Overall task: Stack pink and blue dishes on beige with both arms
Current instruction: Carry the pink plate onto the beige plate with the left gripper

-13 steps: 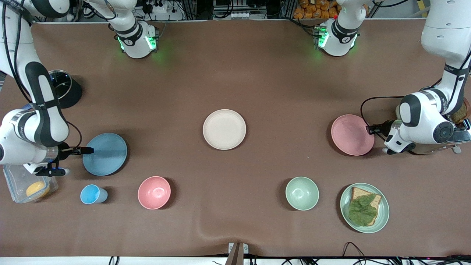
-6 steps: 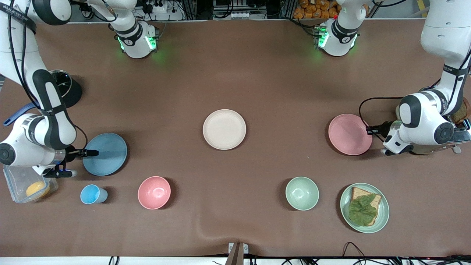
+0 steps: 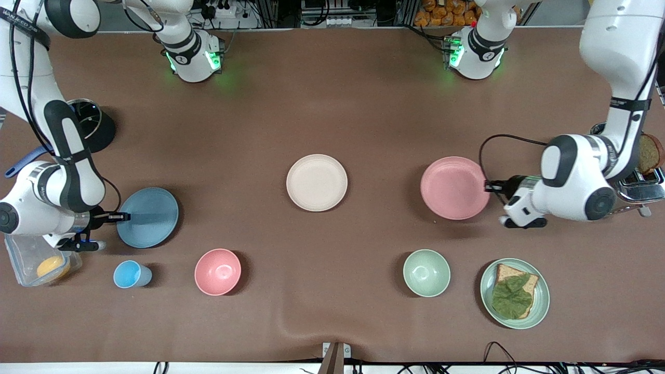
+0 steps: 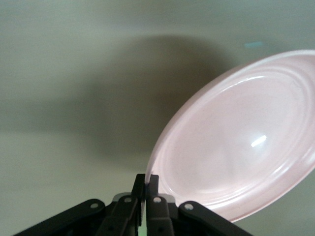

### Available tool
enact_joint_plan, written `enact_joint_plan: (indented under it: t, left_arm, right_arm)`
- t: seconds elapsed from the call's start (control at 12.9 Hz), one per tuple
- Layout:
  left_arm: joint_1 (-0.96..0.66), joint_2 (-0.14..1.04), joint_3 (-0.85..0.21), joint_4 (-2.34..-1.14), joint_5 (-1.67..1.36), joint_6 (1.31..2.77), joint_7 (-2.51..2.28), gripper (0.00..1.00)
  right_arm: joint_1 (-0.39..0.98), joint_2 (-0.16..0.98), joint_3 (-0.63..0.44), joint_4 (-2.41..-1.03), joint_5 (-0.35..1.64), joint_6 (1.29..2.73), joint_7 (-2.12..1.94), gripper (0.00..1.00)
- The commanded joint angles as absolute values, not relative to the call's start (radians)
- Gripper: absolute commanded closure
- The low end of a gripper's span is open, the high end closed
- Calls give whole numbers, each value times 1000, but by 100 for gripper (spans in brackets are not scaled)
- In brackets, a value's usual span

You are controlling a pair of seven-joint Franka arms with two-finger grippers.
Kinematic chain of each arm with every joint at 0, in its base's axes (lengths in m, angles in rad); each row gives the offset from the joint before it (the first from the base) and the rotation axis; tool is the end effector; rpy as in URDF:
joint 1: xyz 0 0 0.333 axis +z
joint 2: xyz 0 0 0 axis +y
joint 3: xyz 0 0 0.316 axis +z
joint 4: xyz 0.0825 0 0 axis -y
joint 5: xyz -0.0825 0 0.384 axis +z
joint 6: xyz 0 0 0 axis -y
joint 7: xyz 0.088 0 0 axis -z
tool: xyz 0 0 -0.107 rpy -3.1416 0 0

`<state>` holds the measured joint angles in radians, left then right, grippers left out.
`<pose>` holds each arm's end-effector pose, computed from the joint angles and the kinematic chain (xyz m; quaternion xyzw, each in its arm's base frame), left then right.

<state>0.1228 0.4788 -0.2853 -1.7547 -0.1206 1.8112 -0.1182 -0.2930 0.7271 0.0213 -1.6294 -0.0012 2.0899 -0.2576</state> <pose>0.6025 -0.0967 0.2829 0.9722 0.0061 -0.2154 0.0917 0.6337 -0.1780 0.1746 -0.9911 0.0084 0.1264 0.0414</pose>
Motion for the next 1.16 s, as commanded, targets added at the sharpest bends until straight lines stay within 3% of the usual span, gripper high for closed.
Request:
enact_joint_plan:
  t: [0.0, 0.31, 0.62, 1.09]
  left_arm:
    - [92, 489, -400, -1695, -155, 1779, -320, 100]
    - [-75, 531, -431, -1649, -212, 1840, -513, 100]
    - [-204, 584, -430, -1652, -227, 2014, -655, 100]
    - [-336, 678, -430, -1655, -225, 2170, -713, 100]
  right_arm:
    - [-304, 741, 43, -1629, 2, 2094, -264, 100]
    - [-295, 689, 70, -1614, 3, 2020, -261, 100]
    - [-282, 595, 97, -1612, 24, 1916, -256, 100]
    - [-273, 542, 115, -1557, 171, 1694, -261, 100]
